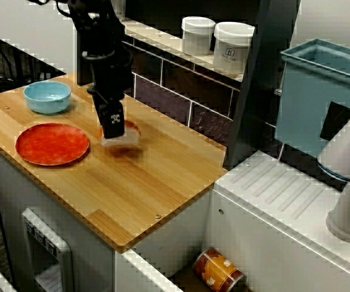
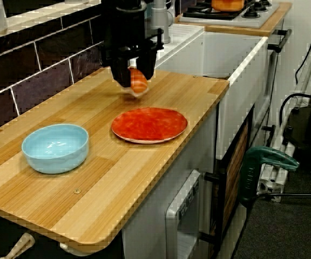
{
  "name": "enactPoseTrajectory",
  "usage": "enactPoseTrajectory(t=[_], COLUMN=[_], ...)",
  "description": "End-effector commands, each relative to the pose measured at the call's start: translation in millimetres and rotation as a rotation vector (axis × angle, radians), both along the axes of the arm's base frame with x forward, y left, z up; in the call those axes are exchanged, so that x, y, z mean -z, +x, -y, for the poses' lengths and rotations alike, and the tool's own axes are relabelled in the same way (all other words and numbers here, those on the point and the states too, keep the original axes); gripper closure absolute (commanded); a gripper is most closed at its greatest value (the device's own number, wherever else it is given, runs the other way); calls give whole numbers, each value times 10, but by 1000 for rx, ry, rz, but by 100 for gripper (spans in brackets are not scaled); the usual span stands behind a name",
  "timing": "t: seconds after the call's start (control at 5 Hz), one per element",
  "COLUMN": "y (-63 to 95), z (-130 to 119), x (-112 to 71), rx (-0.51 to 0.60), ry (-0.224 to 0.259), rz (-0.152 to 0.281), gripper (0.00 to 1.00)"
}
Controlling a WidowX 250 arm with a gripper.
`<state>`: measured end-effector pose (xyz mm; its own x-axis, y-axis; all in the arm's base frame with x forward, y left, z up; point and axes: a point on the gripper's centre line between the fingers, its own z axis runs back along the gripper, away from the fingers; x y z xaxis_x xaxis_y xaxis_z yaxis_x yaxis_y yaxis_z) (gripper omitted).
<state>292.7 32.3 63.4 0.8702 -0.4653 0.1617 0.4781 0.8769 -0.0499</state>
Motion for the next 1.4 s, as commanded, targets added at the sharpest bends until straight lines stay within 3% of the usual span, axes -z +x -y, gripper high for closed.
enactPoseTrajectory(t=[0.0,0.4,0.8,1.2], y=[-104,-268,-441,-516], z=[-2,-243,-648,-714], x=[-334,-301,-243,-61], rx=[40,-5,-64,-69], ry=[-9,11,-9,23], rz=[75,16,-12,-59], gripper=[100,100,100,100])
